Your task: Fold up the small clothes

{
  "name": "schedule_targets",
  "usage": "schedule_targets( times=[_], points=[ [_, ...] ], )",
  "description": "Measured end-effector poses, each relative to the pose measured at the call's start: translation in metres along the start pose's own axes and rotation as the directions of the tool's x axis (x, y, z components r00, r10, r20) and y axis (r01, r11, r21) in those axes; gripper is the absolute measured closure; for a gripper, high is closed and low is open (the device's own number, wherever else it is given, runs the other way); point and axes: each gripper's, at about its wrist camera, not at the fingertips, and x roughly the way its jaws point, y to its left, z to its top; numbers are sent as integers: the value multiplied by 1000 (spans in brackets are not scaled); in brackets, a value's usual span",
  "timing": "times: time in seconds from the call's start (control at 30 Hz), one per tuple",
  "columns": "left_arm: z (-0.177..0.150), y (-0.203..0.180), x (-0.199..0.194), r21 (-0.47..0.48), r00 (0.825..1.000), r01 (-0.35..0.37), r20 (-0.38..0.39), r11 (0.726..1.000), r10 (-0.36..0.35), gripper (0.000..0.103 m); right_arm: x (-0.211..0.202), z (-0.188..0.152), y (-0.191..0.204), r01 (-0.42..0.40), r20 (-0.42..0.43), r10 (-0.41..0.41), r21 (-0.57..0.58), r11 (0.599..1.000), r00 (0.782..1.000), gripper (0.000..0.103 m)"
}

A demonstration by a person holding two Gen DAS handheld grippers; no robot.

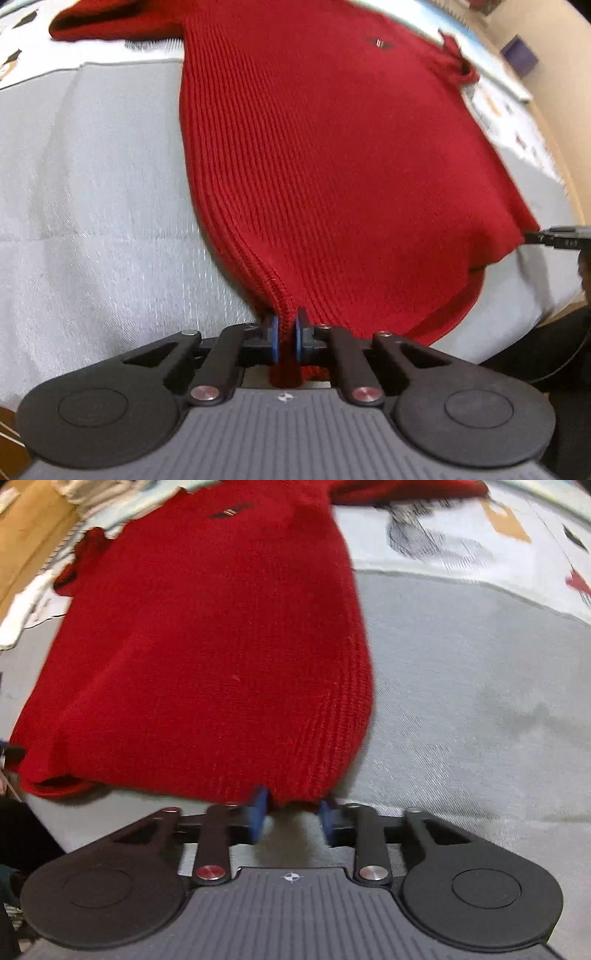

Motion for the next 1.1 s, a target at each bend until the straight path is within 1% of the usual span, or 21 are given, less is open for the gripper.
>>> schedule_targets(
  times=[0.07, 0.1, 0.13, 0.17, 0.2, 0.23, 0.27, 0.3, 0.33, 0.37, 0.4, 0.43, 0.53, 0.57, 0.63, 0.73, 0.8, 0.9, 0.97, 1.03, 1.1],
  points=[
    [-3, 3, -12, -9, 999, 34, 43, 999, -33, 95, -14, 1, -5, -81, 63, 78, 42, 996, 995, 84],
    [-4, 9, -22, -20, 995, 62, 82, 998, -61, 95, -26, 2, -9, -145, 127, 136, 62, 987, 983, 85],
    [-4, 13, -31, -42, 988, 95, 127, 995, -89, 95, -39, 2, -12, -205, 195, 187, 75, 976, 963, 86],
    [-3, 21, -42, -77, 976, 134, 181, 988, -119, 95, -50, 4, -17, -274, 276, 240, 91, 957, 931, 86],
    [-3, 30, -50, -119, 962, 176, 233, 977, -145, 95, -62, 5, -22, -322, 340, 269, 109, 941, 901, 86],
    [-3, 37, -55, -156, 952, 202, 264, 967, -156, 95, -68, 6, -26, -340, 390, 268, 129, 932, 881, 86],
    [-2, 43, -54, -191, 952, 201, 271, 961, -145, 95, -65, 12, -29, -324, 404, 241, 148, 935, 882, 86],
    [0, 44, -47, -214, 963, 161, 246, 964, -107, 95, -62, 14, -31, -284, 393, 199, 172, 943, 898, 86],
    [1, 44, -39, -221, 977, 110, 202, 969, -65, 95, -55, 16, -31, -226, 357, 146, 195, 954, 923, 86],
    [1, 43, -30, -221, 989, 65, 147, 973, -33, 95, -46, 18, -29, -154, 302, 85, 213, 965, 949, 86],
    [2, 41, -23, -217, 994, 48, 108, 975, -25, 95, -38, 18, -27, -95, 249, 39, 221, 971, 968, 86],
    [2, 39, -18, -207, 996, 38, 84, 978, -21, 94, -31, 19, -25, -58, 205, 13, 216, 975, 979, 86],
    [2, 37, -14, -195, 999, 31, 44, 980, -23, 91, -13, 22, -13, 1, 108, -21, 179, 984, 994, 84],
    [4, 36, -11, -200, 999, 30, 28, 979, -25, 89, -6, 24, -12, 16, 74, -29, 177, 984, 997, 82],
    [3, 38, -5, -208, 1000, 14, -13, 978, -17, 74, -1, 23, -11, 36, 26, -41, 178, 983, 999, 71],
    [4, 36, 3, -194, 998, -18, -58, 981, 6, 68, -4, 12, -17, 48, 3, -49, 194, 980, 999, 57],
    [3, 33, 7, -187, 997, -19, -73, 982, 5, 65, -8, 12, -19, 46, 8, -49, 208, 977, 999, 52],
    [8, 28, 14, -175, 997, -22, -80, 984, 8, 59, -8, 18, -24, 20, 36, -29, 233, 972, 999, 51],
    [9, 27, 14, -175, 997, -19, -78, 984, 5, 59, -22, 16, -29, -27, 83, 5, 265, 964, 997, 50],
    [7, 25, 11, -176, 997, -14, -76, 984, 1, 59, -36, 14, -36, -100, 145, 58, 298, 949, 988, 44],
    [8, 26, 12, -178, 997, -12, -74, 984, -1, 59, -46, 13, -40, -150, 187, 92, 323, 934, 978, 40]
  ],
)
